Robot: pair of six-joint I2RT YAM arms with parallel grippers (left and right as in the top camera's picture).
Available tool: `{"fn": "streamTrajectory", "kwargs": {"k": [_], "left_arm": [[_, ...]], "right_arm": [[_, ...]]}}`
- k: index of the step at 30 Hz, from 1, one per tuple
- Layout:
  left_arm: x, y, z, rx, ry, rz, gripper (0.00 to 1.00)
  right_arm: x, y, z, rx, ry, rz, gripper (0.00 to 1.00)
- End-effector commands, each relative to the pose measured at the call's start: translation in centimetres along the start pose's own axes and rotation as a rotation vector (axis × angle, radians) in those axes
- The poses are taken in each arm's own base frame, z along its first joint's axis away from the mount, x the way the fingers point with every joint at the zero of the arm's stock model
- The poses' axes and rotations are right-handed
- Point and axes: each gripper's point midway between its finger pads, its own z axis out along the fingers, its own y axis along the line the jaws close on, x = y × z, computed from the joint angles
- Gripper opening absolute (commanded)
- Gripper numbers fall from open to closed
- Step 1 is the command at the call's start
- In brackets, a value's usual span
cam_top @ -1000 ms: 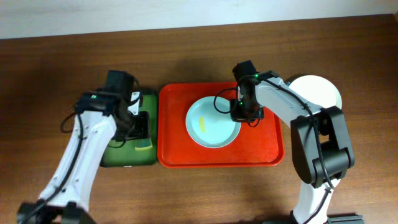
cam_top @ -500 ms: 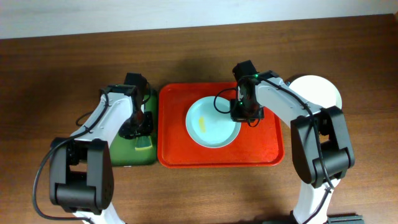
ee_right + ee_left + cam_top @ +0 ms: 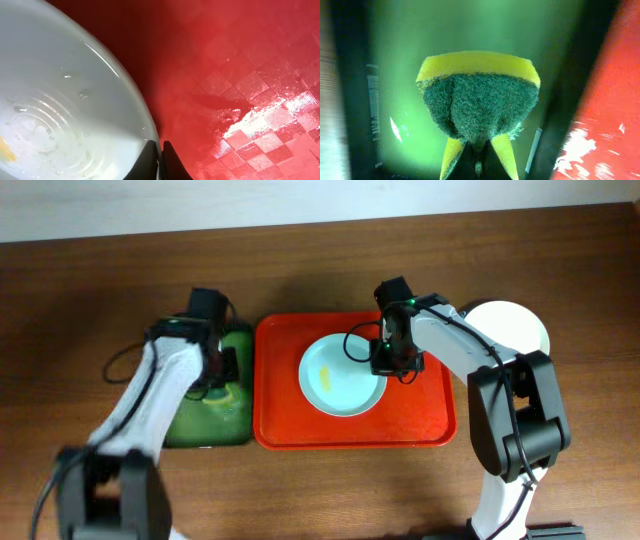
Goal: Clean dirty plates on tray and stack at the side
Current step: 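Grasp the sponge from the green tray with the left gripper, then scrub the light blue plate with the sponge while right gripper holds it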
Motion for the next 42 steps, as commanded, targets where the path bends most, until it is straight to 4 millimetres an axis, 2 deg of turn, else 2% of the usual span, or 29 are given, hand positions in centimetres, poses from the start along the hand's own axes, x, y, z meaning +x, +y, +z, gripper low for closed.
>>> {"fn": "streamTrajectory", "kwargs": {"k": [1,3,5,6,8,9,10,11,14,15,16,17,18,19,20,26,31,34,39,42], "left_arm": [[-2.8,0.9,-8.2,0.041,-0.266,-0.029,0.00],[-2.6,1.1,-9.2,0.048,-0.287,-0.032,0.00],[-2.1,1.3,-8.8,0.040,-0.262,-0.028,0.00],[-1.9,1.3,-8.7,0.039,-0.254,-0.027,0.00],[-1.7,1.2,-8.7,0.045,-0.247,-0.025,0.00],[-1.7,1.2,-8.6,0.043,-0.243,-0.024,0.00],[-1.7,1.2,-8.5,0.043,-0.240,-0.024,0.00],[-1.7,1.2,-8.3,0.041,-0.235,-0.022,0.00],[-1.4,0.2,-7.6,0.078,-0.203,0.065,0.00],[-1.4,0.1,-7.3,0.079,-0.195,0.071,0.00],[-1.4,0.0,-6.9,0.079,-0.182,0.072,0.00],[-1.3,-0.1,-6.4,0.075,-0.166,0.074,0.00],[-1.3,-0.1,-5.8,0.071,-0.150,0.076,0.00],[-1.1,-0.2,-5.3,0.066,-0.131,0.080,0.00],[-1.0,-0.2,-5.0,0.066,-0.119,0.091,0.00],[-0.9,-1.6,-4.9,0.139,-0.103,0.128,0.00],[0.4,-6.9,-5.3,0.397,-0.039,0.164,0.00],[0.9,-9.6,-3.9,0.412,-0.017,0.220,0.00],[0.0,-14.6,-0.5,0.433,-0.040,0.251,0.00],[0.3,-15.2,1.4,0.396,-0.019,0.235,0.00]], "right_arm": [[-1.0,-0.1,0.2,0.001,-0.044,0.094,0.04],[-1.4,-0.1,0.1,-0.019,-0.052,0.155,0.04],[-1.3,1.1,-0.1,-0.127,-0.018,0.167,0.04],[-1.3,0.9,-0.2,-0.128,-0.014,0.176,0.04],[-1.3,0.7,-0.2,-0.128,-0.013,0.178,0.22],[-1.1,0.8,-0.2,-0.130,-0.009,0.159,0.22],[-0.9,0.8,-0.1,-0.126,-0.001,0.155,0.21],[-0.4,0.6,-0.1,-0.118,0.018,0.159,0.07],[0.7,0.3,-0.1,-0.101,0.063,0.168,0.04],[0.7,0.3,-0.1,-0.101,0.062,0.167,0.09],[0.1,0.4,-0.1,-0.109,0.037,0.133,0.37],[-0.5,0.6,-0.1,-0.115,0.014,0.115,0.42],[-0.8,0.7,-0.1,-0.120,0.001,0.112,0.38],[-0.8,0.7,-0.1,-0.121,0.001,0.112,0.12],[-0.3,0.8,-0.1,-0.120,0.018,0.112,0.04],[2.1,4.6,0.3,-0.133,0.069,0.031,0.04],[2.6,6.4,0.5,-0.140,0.061,0.035,0.04],[2.6,6.4,0.5,-0.139,0.061,0.035,0.04],[2.6,6.4,0.5,-0.139,0.061,0.035,0.04],[2.5,6.4,0.5,-0.137,0.060,0.034,0.04]]}}
